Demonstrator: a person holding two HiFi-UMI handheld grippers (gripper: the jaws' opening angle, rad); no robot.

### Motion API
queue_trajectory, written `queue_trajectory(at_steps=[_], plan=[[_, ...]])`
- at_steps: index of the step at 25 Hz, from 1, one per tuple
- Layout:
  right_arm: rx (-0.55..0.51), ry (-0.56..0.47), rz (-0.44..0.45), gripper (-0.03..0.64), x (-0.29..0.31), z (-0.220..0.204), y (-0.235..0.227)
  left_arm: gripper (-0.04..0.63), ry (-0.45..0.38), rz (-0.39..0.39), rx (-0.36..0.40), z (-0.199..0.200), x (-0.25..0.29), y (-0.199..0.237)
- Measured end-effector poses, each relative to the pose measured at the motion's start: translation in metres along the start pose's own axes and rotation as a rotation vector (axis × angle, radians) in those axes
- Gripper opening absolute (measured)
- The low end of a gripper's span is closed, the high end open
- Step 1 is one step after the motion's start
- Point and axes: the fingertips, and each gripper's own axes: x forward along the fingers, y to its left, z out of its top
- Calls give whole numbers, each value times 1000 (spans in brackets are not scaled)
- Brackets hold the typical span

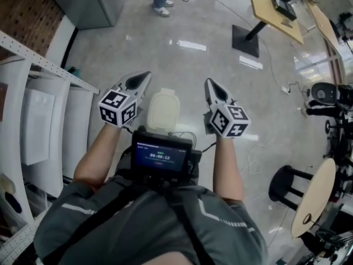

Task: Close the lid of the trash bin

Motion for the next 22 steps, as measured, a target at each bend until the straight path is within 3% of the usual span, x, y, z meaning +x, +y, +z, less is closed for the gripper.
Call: queue_trajectory(at_steps=[5,13,22], plan=[[-52,-49,37,9,-11,39,15,-3,-106,25,33,54,-22,14],[-124,-127,49,9,-30,96,30,-3,-228,93,98,107,-56,19],[-155,-180,64,9,-38,121,40,-3,-227,33,117,125,-64,-3]])
